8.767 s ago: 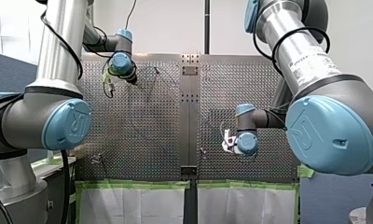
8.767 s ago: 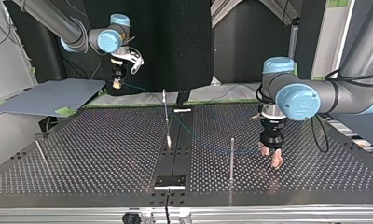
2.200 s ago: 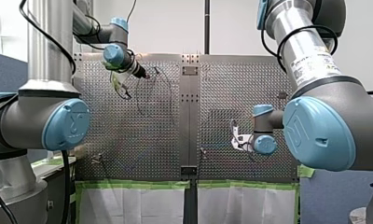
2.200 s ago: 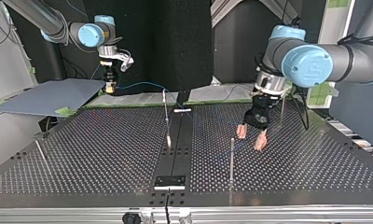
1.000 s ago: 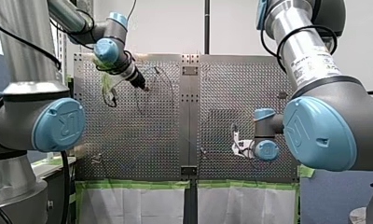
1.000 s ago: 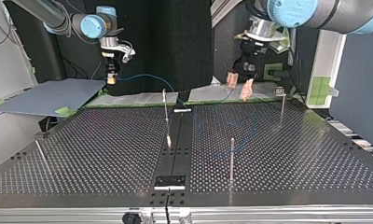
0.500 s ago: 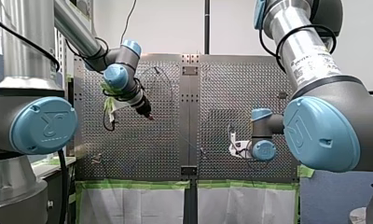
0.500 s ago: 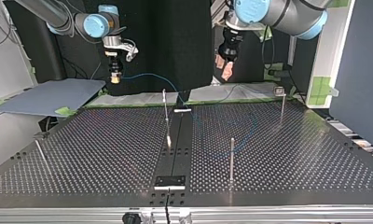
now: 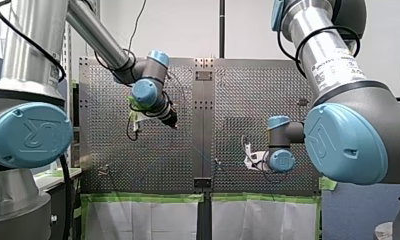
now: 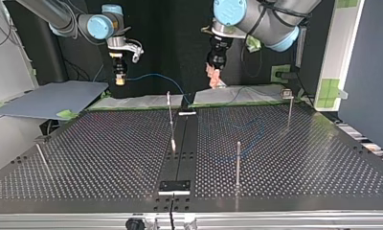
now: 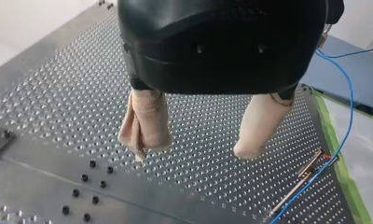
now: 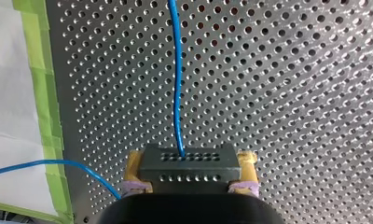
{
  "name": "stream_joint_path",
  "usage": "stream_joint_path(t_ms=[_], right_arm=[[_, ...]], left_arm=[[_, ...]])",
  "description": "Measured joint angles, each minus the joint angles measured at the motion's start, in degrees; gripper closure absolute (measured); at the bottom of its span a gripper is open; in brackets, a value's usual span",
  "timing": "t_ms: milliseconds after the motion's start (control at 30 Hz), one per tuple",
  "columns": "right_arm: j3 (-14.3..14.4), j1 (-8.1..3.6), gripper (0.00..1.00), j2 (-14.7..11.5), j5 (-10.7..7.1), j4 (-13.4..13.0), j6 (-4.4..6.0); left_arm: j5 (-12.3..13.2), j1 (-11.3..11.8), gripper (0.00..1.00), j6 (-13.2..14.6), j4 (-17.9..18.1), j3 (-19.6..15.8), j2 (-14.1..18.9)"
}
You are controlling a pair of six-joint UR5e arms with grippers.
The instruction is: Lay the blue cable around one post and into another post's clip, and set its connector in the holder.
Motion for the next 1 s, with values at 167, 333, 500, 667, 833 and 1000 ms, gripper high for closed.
stream_joint_path(t_ms=[167, 333, 500, 667, 833, 1000], right_arm=[[-0.5, 0.26, 0.80, 0.0, 0.29, 0.9, 0.27], [-0.9, 0.55, 0.80, 0.0, 0.56, 1.1, 1.40], [-2.5, 0.77, 0.80, -0.1, 0.67, 3.3, 3.93], [-3.2, 1.25, 0.80, -0.1, 0.74, 5.9, 4.79], [-3.3, 2.19, 0.80, -0.1, 1.21, 8.7, 4.87], [-3.3, 3.06, 0.80, -0.1, 1.51, 10.6, 5.00]], left_arm=[[-2.8, -2.8, 0.00, 2.8, 2.8, -0.1, -2.8], [-5.1, -5.7, 0.00, 5.7, 5.7, -0.7, -5.7], [-5.8, -8.7, 0.00, 8.7, 8.8, -0.8, -8.7], [-6.4, -11.6, 0.00, 10.8, 11.9, -0.8, -11.9], [-6.4, -12.4, 0.00, 11.2, 14.5, -0.4, -14.5], [-5.7, -12.2, 0.00, 10.7, 17.6, 0.3, -17.6]])
